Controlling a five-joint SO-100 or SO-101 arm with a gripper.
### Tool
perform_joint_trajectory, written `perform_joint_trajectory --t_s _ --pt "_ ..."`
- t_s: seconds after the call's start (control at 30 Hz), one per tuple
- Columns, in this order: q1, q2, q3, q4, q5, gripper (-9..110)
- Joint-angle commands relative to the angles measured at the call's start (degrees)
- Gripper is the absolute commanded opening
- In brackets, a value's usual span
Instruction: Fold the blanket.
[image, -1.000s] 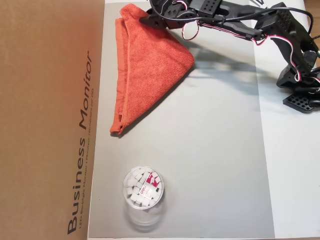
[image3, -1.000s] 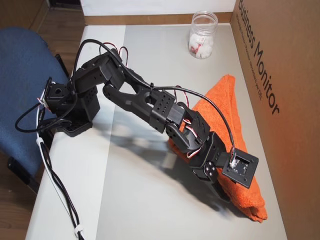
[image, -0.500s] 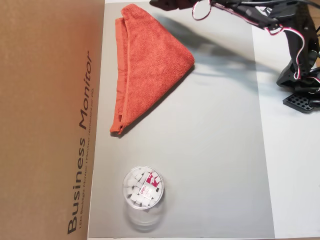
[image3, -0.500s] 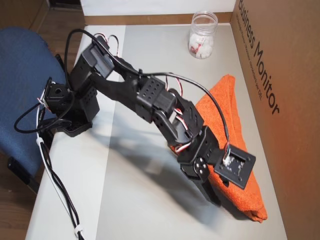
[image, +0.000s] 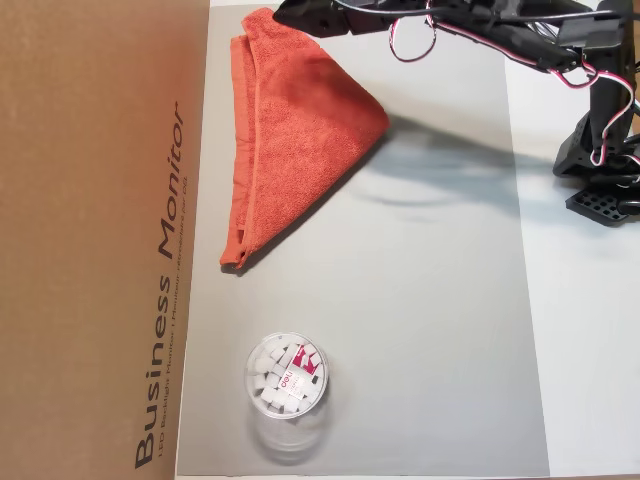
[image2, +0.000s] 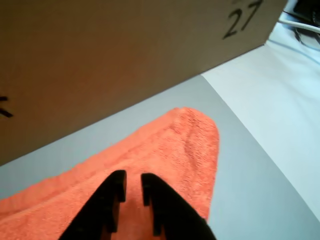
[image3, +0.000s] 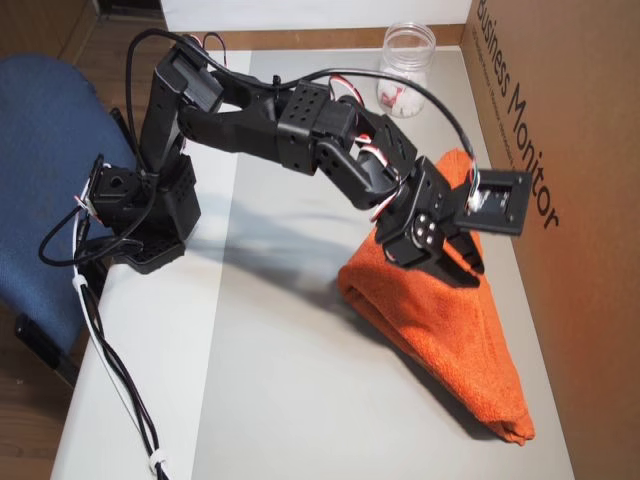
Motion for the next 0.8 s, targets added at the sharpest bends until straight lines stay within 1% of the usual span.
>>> perform_joint_trajectory --t_s 0.0,0.1,0.27,0.47,0.77 --pt "-2.64 -0.53 -1.67 -0.97 -0.62 0" --pt "-4.13 -3.96 -1.67 -1.49 -0.7 0" --pt "-5.27 -9.58 -0.7 -6.06 -0.7 0" --pt "-8.0 -13.01 -0.09 -5.62 -0.35 0" --pt "-10.81 -13.45 11.95 -6.59 0.18 0"
